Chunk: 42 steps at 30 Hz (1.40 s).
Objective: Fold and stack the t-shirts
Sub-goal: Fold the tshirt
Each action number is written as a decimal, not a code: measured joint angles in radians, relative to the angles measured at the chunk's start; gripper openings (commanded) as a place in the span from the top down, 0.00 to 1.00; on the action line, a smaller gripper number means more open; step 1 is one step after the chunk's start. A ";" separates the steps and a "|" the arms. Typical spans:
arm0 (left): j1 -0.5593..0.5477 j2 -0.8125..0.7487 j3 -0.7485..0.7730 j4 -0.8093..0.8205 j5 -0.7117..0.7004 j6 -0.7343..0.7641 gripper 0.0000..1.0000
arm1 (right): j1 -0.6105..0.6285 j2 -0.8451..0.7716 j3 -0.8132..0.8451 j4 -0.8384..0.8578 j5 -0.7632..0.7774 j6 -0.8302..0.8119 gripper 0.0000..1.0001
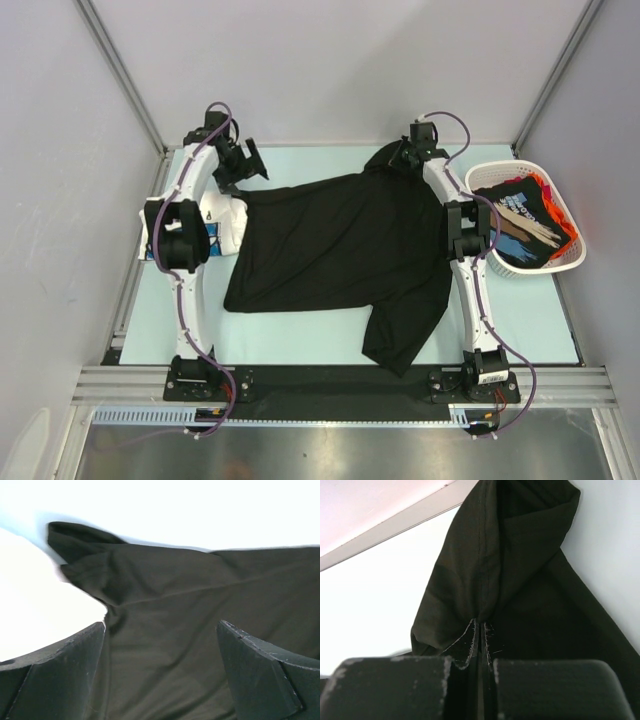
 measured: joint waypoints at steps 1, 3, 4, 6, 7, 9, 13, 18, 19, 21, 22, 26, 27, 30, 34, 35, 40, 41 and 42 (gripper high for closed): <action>0.003 0.010 0.002 -0.005 -0.011 0.000 0.00 | 0.000 -0.003 0.000 -0.002 0.003 -0.006 1.00; 0.006 0.031 0.007 -0.012 -0.028 0.000 0.00 | 0.000 -0.009 -0.002 -0.011 0.008 -0.013 1.00; 0.008 0.047 0.016 -0.016 -0.037 -0.001 0.00 | 0.000 -0.015 -0.005 -0.018 0.012 -0.018 1.00; 0.011 0.082 0.033 -0.018 -0.057 -0.003 0.00 | 0.000 -0.029 -0.010 -0.031 0.022 -0.028 1.00; 0.012 0.097 0.042 -0.019 -0.066 -0.005 0.00 | 0.000 -0.042 -0.013 -0.040 0.026 -0.035 1.00; 0.012 0.119 0.054 -0.019 -0.087 -0.008 0.00 | 0.000 -0.062 -0.016 -0.049 0.033 -0.042 1.00; 0.012 0.124 0.057 -0.008 -0.128 -0.013 0.00 | 0.000 -0.113 -0.016 -0.057 0.048 -0.062 1.00; 0.012 0.124 0.068 0.041 -0.150 -0.031 0.00 | -0.003 -0.166 -0.017 -0.060 0.065 -0.086 1.00; 0.012 0.124 0.070 0.048 -0.150 -0.036 0.00 | -0.005 -0.172 -0.018 -0.060 0.069 -0.088 1.00; 0.012 0.124 0.074 0.059 -0.152 -0.039 0.00 | -0.006 -0.182 -0.021 -0.060 0.078 -0.091 1.00; 0.012 0.125 0.076 0.063 -0.155 -0.040 0.00 | -0.006 -0.185 -0.022 -0.061 0.082 -0.092 1.00; 0.012 0.131 0.089 0.071 -0.169 -0.043 0.00 | -0.012 -0.187 -0.026 -0.068 0.106 -0.098 1.00; 0.012 0.135 0.092 0.070 -0.171 -0.043 0.00 | -0.015 -0.187 -0.026 -0.071 0.112 -0.100 1.00; 0.012 0.158 0.111 0.069 -0.174 -0.043 0.00 | -0.027 -0.187 -0.026 -0.076 0.126 -0.101 1.00; 0.011 0.204 0.157 0.055 -0.193 -0.042 0.00 | -0.045 -0.187 -0.026 -0.076 0.146 -0.101 1.00; 0.010 0.213 0.164 0.049 -0.201 -0.041 0.00 | -0.048 -0.187 -0.026 -0.076 0.151 -0.101 1.00; 0.005 0.249 0.210 0.031 -0.221 -0.035 0.00 | -0.059 -0.187 -0.026 -0.076 0.169 -0.100 1.00; 0.003 0.256 0.222 0.034 -0.220 -0.035 0.00 | -0.060 -0.187 -0.026 -0.075 0.170 -0.100 1.00; 0.002 0.261 0.229 0.037 -0.219 -0.035 0.00 | -0.060 -0.187 -0.026 -0.075 0.169 -0.098 1.00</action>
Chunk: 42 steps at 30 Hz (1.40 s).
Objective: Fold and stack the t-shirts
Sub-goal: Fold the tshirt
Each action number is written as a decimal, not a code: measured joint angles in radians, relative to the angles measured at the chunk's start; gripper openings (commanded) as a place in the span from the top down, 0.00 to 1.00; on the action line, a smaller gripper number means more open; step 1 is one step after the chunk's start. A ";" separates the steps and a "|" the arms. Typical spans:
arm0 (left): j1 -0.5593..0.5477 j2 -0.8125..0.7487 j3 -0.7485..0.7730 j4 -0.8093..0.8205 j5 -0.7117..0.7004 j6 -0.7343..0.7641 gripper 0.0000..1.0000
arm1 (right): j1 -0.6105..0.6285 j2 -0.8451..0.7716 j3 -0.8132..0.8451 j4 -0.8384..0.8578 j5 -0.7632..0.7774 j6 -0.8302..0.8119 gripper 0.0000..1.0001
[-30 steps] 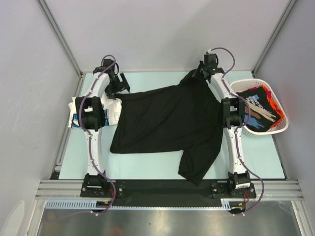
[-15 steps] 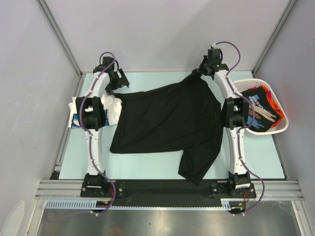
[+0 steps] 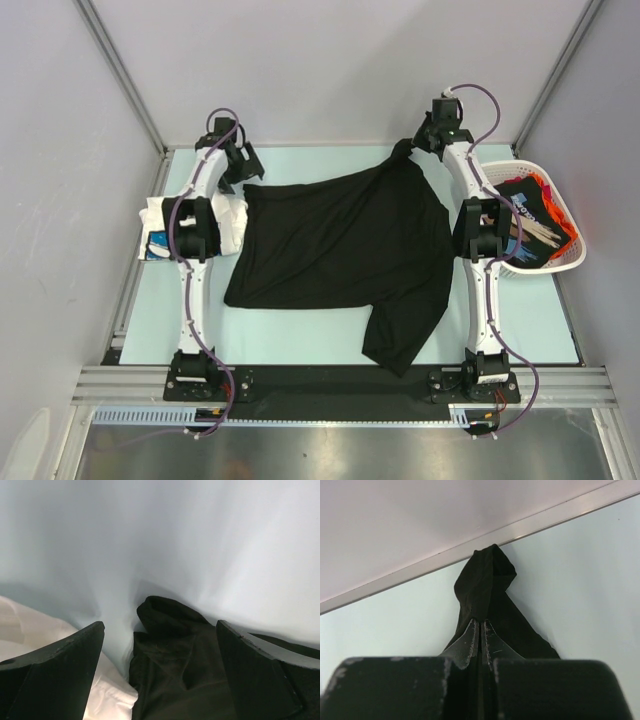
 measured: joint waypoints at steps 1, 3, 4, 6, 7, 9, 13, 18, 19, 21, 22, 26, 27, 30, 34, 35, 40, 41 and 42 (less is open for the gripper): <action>-0.002 0.003 0.003 0.004 0.002 0.000 0.00 | 0.000 0.000 0.000 0.000 0.000 0.002 1.00; -0.005 0.005 0.003 0.015 0.008 0.000 0.00 | 0.000 0.000 0.000 0.001 0.000 0.005 1.00; -0.007 0.006 0.003 0.023 0.014 0.000 0.00 | 0.001 0.000 0.000 0.001 0.000 0.005 1.00; -0.010 0.012 0.006 0.044 0.039 -0.001 0.00 | 0.003 0.000 0.000 0.002 0.000 0.005 1.00; -0.013 0.018 0.010 0.052 0.050 -0.001 0.03 | 0.005 0.000 0.000 0.003 0.000 0.005 1.00; -0.016 0.026 0.011 0.064 0.070 -0.001 0.24 | 0.008 0.000 0.000 0.005 0.000 0.005 1.00; -0.017 0.036 0.011 0.082 0.115 -0.004 0.80 | 0.014 0.000 0.000 0.007 0.000 0.005 1.00; -0.005 0.058 0.014 0.085 0.163 -0.011 1.00 | 0.014 0.000 0.000 0.008 0.002 0.005 1.00; -0.001 0.058 0.014 0.084 0.169 -0.012 1.00 | 0.014 0.000 0.000 0.007 0.002 0.005 1.00; 0.006 0.059 0.013 0.082 0.178 -0.018 1.00 | 0.014 0.000 0.000 0.007 0.003 0.005 1.00; 0.011 0.059 0.012 0.080 0.179 -0.018 1.00 | 0.015 0.000 0.000 0.007 0.003 0.005 1.00; 0.025 0.059 0.012 0.078 0.174 -0.018 1.00 | 0.022 0.000 0.000 0.007 0.010 0.005 1.00; 0.027 0.058 0.012 0.079 0.171 -0.019 1.00 | 0.023 0.000 0.000 0.007 0.012 0.005 1.00; 0.035 0.055 0.010 0.087 0.163 -0.019 1.00 | 0.028 0.000 0.000 0.008 0.021 0.005 1.00; 0.055 0.045 0.010 0.100 0.164 -0.021 1.00 | 0.038 0.000 0.000 0.016 0.038 0.005 1.00; 0.060 0.040 0.010 0.106 0.164 -0.024 1.00 | 0.041 -0.001 -0.002 0.022 0.042 0.005 1.00; 0.079 0.000 0.010 0.146 0.187 -0.031 1.00 | 0.051 -0.011 -0.007 0.043 0.055 0.005 1.00; 0.082 -0.012 0.010 0.154 0.199 -0.035 1.00 | 0.054 -0.015 -0.007 0.045 0.058 0.004 1.00; 0.084 -0.020 0.010 0.160 0.211 -0.037 1.00 | 0.056 -0.021 -0.008 0.046 0.061 0.003 1.00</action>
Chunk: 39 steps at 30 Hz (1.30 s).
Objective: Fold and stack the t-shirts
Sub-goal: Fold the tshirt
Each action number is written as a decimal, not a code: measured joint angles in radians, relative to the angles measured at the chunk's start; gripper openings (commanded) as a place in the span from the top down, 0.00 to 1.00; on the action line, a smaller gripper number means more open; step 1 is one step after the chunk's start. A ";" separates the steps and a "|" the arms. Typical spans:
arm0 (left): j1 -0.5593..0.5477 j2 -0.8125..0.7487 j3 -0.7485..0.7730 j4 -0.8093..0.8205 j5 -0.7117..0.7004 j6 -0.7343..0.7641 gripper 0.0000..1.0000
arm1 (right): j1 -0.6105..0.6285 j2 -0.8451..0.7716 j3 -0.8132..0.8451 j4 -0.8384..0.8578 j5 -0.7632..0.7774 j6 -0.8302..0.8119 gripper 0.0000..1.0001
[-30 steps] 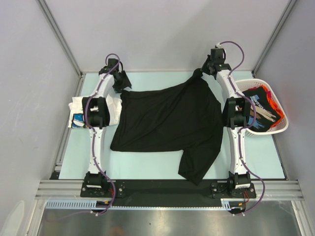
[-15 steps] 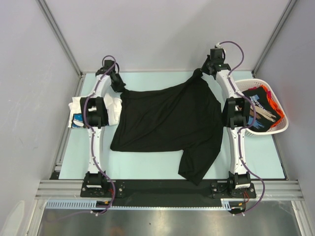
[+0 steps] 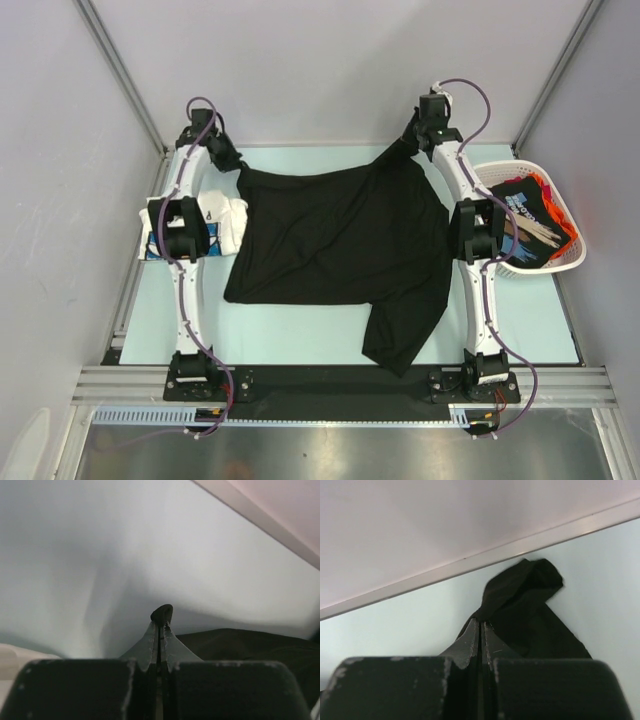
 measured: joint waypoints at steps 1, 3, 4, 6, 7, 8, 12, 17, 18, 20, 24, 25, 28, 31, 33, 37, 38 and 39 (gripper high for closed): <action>0.003 -0.013 0.000 0.003 0.014 -0.003 1.00 | 0.002 -0.007 0.000 0.002 0.002 -0.003 1.00; 0.008 -0.030 0.000 0.004 0.047 -0.010 1.00 | 0.005 -0.022 0.000 0.002 0.005 -0.007 1.00; 0.011 -0.037 0.000 0.003 0.065 -0.013 1.00 | 0.005 -0.034 -0.003 0.004 0.006 -0.011 1.00; 0.017 -0.046 -0.002 0.002 0.097 -0.016 1.00 | 0.004 -0.068 -0.024 0.006 0.009 -0.013 1.00; 0.020 -0.051 -0.010 0.001 0.114 -0.016 1.00 | 0.003 -0.088 -0.043 0.008 0.009 -0.014 1.00; 0.023 -0.058 -0.025 0.000 0.132 -0.016 1.00 | 0.002 -0.110 -0.062 0.007 0.009 -0.016 1.00; 0.031 -0.077 -0.089 -0.015 0.183 -0.017 1.00 | -0.001 -0.218 -0.178 0.008 0.011 -0.021 1.00; 0.032 -0.082 -0.127 -0.072 0.217 -0.020 1.00 | -0.002 -0.401 -0.426 -0.005 0.026 -0.021 1.00; 0.032 -0.083 -0.127 -0.087 0.220 -0.022 1.00 | -0.002 -0.431 -0.472 -0.010 0.027 -0.020 1.00; 0.032 -0.088 -0.127 -0.103 0.221 -0.024 1.00 | -0.003 -0.474 -0.542 -0.024 0.026 -0.016 1.00; 0.037 -0.106 -0.128 -0.134 0.223 -0.025 1.00 | -0.004 -0.542 -0.689 -0.050 0.008 -0.002 1.00; 0.039 -0.111 -0.128 -0.142 0.228 -0.025 1.00 | -0.006 -0.554 -0.724 -0.060 0.001 0.000 1.00; 0.046 -0.118 -0.128 -0.163 0.237 -0.025 1.00 | -0.008 -0.564 -0.769 -0.097 -0.010 0.002 1.00; 0.051 -0.124 -0.136 -0.180 0.240 -0.024 1.00 | -0.008 -0.569 -0.791 -0.134 -0.019 0.001 1.00; 0.053 -0.129 -0.139 -0.197 0.249 -0.023 1.00 | -0.009 -0.577 -0.798 -0.154 -0.021 0.000 1.00; 0.053 -0.139 -0.146 -0.254 0.274 -0.007 1.00 | -0.011 -0.592 -0.802 -0.193 -0.031 0.001 1.00; 0.054 -0.145 -0.158 -0.269 0.278 -0.002 1.00 | -0.013 -0.592 -0.804 -0.200 -0.035 0.002 1.00; 0.054 -0.154 -0.178 -0.290 0.286 0.008 1.00 | -0.014 -0.593 -0.813 -0.207 -0.039 0.006 1.00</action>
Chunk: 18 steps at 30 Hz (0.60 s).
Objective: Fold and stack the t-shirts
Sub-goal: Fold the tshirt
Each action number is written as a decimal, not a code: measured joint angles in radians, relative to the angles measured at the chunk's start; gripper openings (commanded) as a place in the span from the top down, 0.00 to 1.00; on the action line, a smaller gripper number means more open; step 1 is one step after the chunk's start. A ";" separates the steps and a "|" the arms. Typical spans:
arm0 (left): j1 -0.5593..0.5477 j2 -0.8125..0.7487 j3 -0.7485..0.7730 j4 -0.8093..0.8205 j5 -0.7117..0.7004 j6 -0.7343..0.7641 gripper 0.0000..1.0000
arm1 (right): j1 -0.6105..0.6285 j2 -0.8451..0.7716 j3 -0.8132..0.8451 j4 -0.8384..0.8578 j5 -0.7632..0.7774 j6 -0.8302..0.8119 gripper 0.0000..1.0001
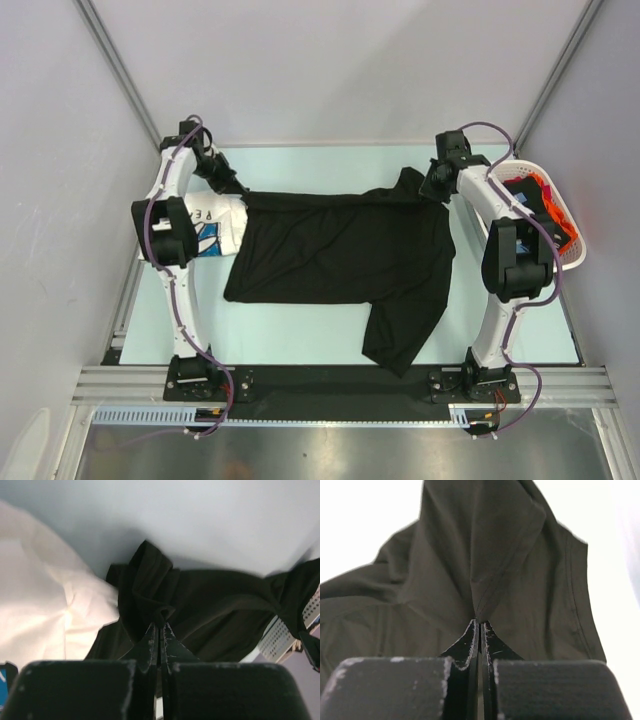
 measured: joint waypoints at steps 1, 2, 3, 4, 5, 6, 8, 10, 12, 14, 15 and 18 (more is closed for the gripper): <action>0.000 -0.007 -0.016 -0.012 0.004 0.005 1.00 | -0.002 0.000 -0.007 -0.007 -0.005 0.003 1.00; 0.000 -0.014 -0.037 -0.026 0.007 0.010 1.00 | -0.004 0.000 -0.021 -0.015 -0.014 0.008 1.00; 0.000 -0.023 -0.063 -0.040 0.009 0.014 1.00 | -0.007 0.000 -0.038 -0.028 -0.023 0.012 1.00; 0.000 -0.026 -0.076 -0.050 0.011 0.017 1.00 | -0.008 0.002 -0.052 -0.043 -0.032 0.017 1.00; 0.000 -0.027 -0.091 -0.060 0.011 0.022 1.00 | -0.008 0.004 -0.060 -0.056 -0.038 0.022 1.00; 0.000 -0.027 -0.104 -0.073 0.011 0.026 1.00 | -0.009 0.011 -0.067 -0.073 -0.048 0.031 1.00; 0.000 -0.027 -0.119 -0.093 0.009 0.032 1.00 | -0.011 0.034 -0.068 -0.097 -0.066 0.040 1.00; 0.000 -0.027 -0.121 -0.110 0.004 0.038 1.00 | -0.011 0.064 -0.068 -0.116 -0.085 0.050 1.00; 0.000 -0.027 -0.121 -0.120 0.001 0.039 0.91 | -0.013 0.099 -0.068 -0.132 -0.109 0.057 1.00; 0.000 -0.027 -0.121 -0.131 -0.005 0.041 0.62 | -0.012 0.145 -0.067 -0.151 -0.140 0.059 0.99; 0.000 -0.027 -0.122 -0.136 -0.010 0.045 0.18 | -0.012 0.170 -0.065 -0.160 -0.156 0.063 0.94; 0.000 -0.027 -0.135 -0.151 -0.025 0.056 0.00 | -0.021 0.201 -0.018 -0.200 -0.190 0.063 0.56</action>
